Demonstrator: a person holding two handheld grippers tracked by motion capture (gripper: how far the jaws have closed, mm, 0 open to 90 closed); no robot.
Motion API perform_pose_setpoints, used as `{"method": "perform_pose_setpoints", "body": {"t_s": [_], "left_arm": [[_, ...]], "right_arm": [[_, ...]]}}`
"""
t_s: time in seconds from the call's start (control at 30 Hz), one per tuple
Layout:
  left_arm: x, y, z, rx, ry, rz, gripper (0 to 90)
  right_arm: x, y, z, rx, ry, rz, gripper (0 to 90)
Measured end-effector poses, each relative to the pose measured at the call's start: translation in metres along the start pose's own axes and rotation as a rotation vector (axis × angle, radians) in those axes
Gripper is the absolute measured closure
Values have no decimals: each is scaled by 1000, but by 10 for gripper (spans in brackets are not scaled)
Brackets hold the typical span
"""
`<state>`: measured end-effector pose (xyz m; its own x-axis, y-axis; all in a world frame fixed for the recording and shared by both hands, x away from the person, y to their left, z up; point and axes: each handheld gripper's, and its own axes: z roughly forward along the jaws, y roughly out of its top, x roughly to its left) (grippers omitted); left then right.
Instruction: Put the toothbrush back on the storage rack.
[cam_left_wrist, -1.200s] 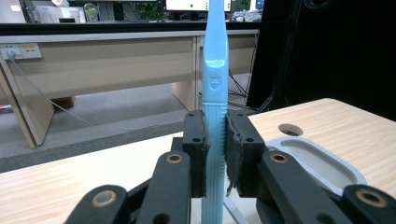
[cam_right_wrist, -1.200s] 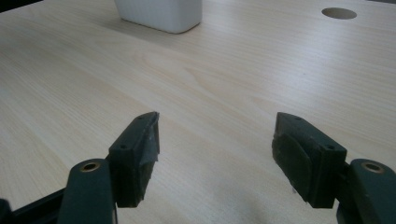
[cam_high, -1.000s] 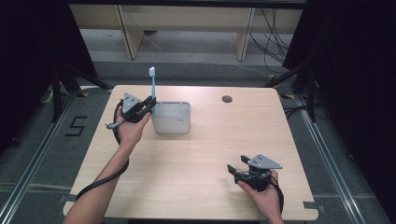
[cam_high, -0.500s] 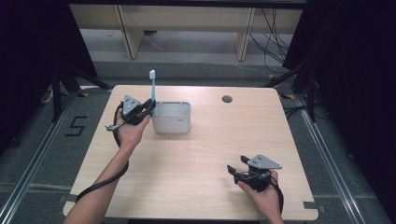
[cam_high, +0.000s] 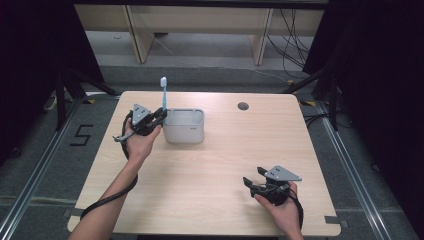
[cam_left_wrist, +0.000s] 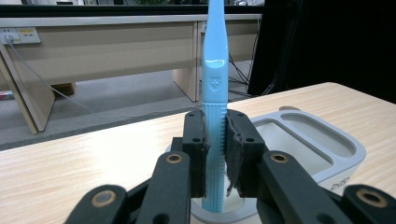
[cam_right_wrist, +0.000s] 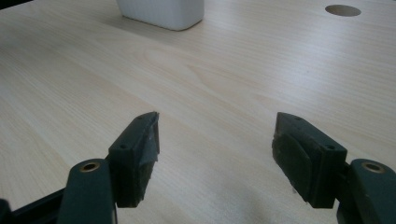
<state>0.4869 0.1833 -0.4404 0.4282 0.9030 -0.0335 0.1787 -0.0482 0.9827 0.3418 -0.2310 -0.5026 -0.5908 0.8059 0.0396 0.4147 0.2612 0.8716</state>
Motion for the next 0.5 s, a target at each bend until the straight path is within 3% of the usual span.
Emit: {"method": "perform_pose_setpoints", "body": {"t_s": [0.1, 0.13, 0.2, 0.27, 0.3, 0.33, 0.4, 0.5], "left_arm": [[0, -1, 0, 2, 0, -1, 783], [0, -1, -1, 4, 1, 0, 783], [0, -2, -1, 7, 0, 1, 783], [0, -2, -1, 9, -1, 0, 783], [0, -2, -1, 10, -2, 1, 783], [0, -3, -1, 13, -1, 2, 783], [0, -4, -1, 15, -1, 1, 783], [1, -5, -1, 22, -3, 2, 783]], "right_arm": [[0, 0, 0, 1, -1, -1, 329], [2, 0, -1, 16, 11, 35, 328], [3, 0, -1, 18, 12, 42, 328], [3, 0, 0, 13, 10, 42, 328], [0, 0, 0, 1, 3, 10, 328], [2, 0, -1, 14, 10, 29, 328], [0, 0, 0, 1, -2, -2, 328], [0, 0, 0, 1, -1, -1, 328]]}}
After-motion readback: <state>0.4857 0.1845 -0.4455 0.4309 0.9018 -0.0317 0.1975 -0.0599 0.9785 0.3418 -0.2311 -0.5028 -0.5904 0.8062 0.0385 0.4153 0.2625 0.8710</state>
